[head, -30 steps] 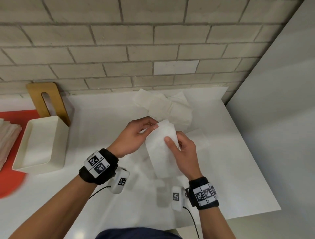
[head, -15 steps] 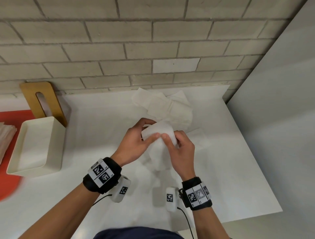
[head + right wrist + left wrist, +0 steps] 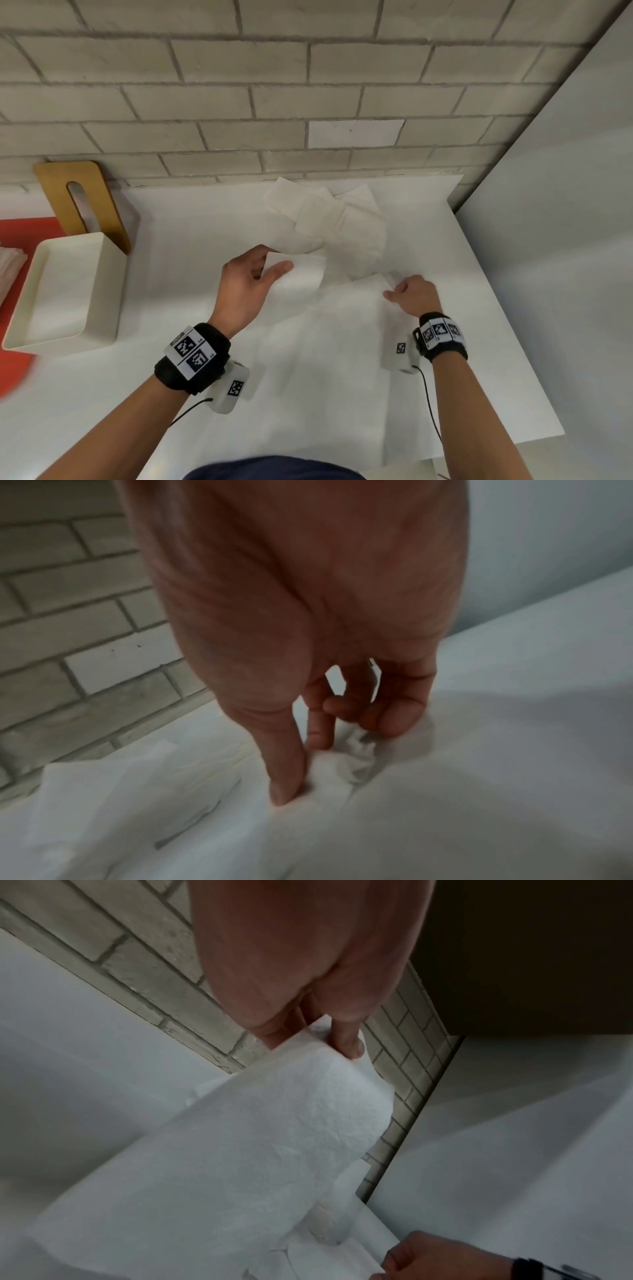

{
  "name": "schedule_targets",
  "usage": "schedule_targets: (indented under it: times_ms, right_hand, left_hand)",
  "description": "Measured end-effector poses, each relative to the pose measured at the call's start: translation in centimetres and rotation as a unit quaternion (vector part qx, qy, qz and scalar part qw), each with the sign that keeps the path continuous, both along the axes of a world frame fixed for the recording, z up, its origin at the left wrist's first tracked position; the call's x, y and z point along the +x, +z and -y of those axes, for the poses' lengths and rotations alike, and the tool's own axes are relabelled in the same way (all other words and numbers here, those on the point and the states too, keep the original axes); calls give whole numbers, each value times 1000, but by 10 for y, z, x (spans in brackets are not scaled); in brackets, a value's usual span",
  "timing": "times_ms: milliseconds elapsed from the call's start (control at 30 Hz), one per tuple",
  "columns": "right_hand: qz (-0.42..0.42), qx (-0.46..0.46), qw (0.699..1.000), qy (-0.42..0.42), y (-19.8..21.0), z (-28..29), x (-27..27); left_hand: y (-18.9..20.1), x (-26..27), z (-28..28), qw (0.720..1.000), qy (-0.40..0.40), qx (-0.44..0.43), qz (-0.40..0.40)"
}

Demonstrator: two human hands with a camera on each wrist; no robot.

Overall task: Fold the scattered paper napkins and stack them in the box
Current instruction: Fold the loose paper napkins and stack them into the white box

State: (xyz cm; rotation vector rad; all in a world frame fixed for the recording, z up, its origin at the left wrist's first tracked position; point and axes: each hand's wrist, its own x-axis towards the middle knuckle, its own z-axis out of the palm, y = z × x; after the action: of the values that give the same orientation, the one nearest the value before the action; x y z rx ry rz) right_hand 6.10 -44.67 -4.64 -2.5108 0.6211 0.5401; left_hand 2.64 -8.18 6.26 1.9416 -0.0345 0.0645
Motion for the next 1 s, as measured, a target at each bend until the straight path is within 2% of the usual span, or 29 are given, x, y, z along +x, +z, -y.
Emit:
schedule_targets:
  times_ms: [100, 200, 267, 367, 433, 500, 567, 633, 733, 1000]
  right_hand:
    - [85, -21, 995, 44, -7, -11, -20]
    - [146, 45, 982, 113, 8, -26, -44]
    - [131, 121, 965, 192, 37, -39, -62]
    - [107, 211, 909, 344, 109, -70, -89]
    - [91, 249, 876, 402, 159, -92, -98]
    - [130, 272, 864, 404, 193, -110, -96]
    - [202, 248, 876, 361, 205, -122, -84]
    - [247, 200, 895, 314, 202, -130, -70]
    - [252, 163, 910, 287, 190, -138, -56]
    - [340, 122, 890, 279, 153, -156, -41]
  left_hand:
    - [-4, 5, -1, 1000, 0, -8, -9]
    - [-9, 10, -2, 1000, 10, 18, -13]
    - [-9, 11, -1, 999, 9, 37, -10]
    - [-11, 13, -3, 999, -7, 47, -17]
    - [-10, 12, -1, 998, -22, 46, -24]
    - [-6, 10, 6, 998, -53, 36, -29]
    - [0, 6, 11, 996, -83, 16, -39]
    - [4, 2, 13, 993, -105, -9, -53]
    - [10, -3, 11, 991, -115, -24, -57]
    - [20, -9, 9, 990, -48, -99, -90]
